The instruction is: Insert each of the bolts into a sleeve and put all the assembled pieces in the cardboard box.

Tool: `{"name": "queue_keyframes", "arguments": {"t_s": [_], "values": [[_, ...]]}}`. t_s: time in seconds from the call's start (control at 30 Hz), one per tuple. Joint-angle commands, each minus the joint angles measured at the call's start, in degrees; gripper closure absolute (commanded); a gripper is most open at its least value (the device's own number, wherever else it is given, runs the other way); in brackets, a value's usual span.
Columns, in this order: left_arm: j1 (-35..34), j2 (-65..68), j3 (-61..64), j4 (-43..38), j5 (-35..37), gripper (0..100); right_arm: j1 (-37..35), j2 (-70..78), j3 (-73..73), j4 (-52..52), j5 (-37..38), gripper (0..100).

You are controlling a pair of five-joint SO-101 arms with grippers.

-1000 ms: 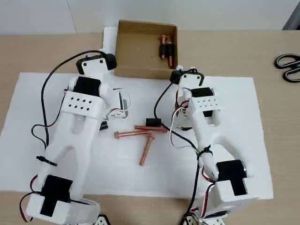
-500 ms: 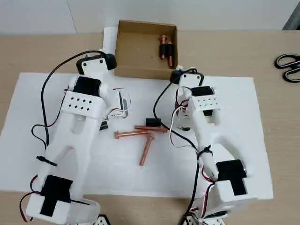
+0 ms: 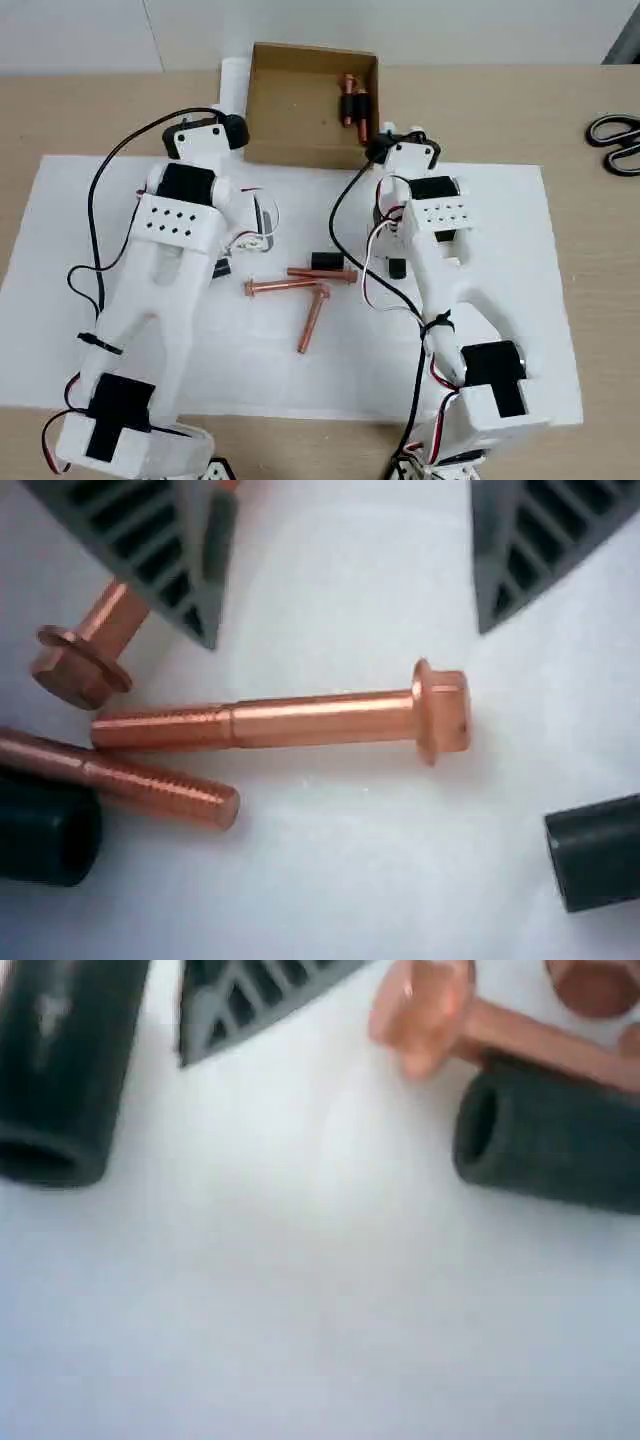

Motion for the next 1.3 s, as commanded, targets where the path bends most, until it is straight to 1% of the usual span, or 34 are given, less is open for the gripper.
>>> {"name": "queue_keyframes", "arguments": {"t_s": [0.0, 0.3, 0.37, 0.47, 0.53, 0.63, 0.7, 0.8, 0.9, 0.97, 1.07, 1.17, 1.27], "values": [[0.4, -2.0, -2.3, 0.1, 0.3, 84, 0.3, -0.7, -2.9, -1.9, -1.5, 82.7], [0.4, -2.0, -2.3, 0.1, 0.3, 84, 0.3, 7.9, -4.6, -1.9, -1.8, 82.8], [0.4, -2.0, -2.3, 0.1, 0.3, 84, 0.3, 8.3, -5.1, -1.9, -1.8, 86.0], [0.4, -2.0, -2.3, 0.1, 0.3, 84, 0.4, 8.7, -6.2, -1.9, -1.8, 99.4], [0.4, -2.0, -2.3, 0.1, 0.3, 84, 0.4, 8.7, -6.2, -1.7, -1.8, 98.0], [0.7, -1.8, -2.4, 0.1, 0.7, 84, 0.7, 8.2, -6.2, -1.3, -1.6, 99.5], [1.9, -1.5, -3.0, 0.0, 3.3, 84, 0.8, 7.7, -6.6, 0.0, -1.4, 99.5], [5.4, -0.8, -5.1, 0.8, 4.9, 84, 0.6, 2.2, -7.5, 5.0, -1.4, 99.5], [7.8, 3.2, -9.2, 4.2, 5.2, 84, 0.7, -6.5, -7.3, 8.4, -1.4, 99.5], [7.9, 7.4, -12.4, 5.8, 5.7, 84, 0.9, -13.2, -7.2, 10.9, -1.3, 99.5], [6.8, 14.6, -18.1, 7.4, 9.4, 84, 1.0, -22.8, -6.9, 16.0, -1.3, 99.3], [5.8, 20.2, -23.3, 9.8, 10.4, 84, 2.0, -31.3, -1.4, 17.1, -1.3, 99.3], [5.9, 22.0, -24.0, 9.8, 10.5, 84, 5.1, -40.1, 6.0, 17.0, -1.3, 99.3]]}}
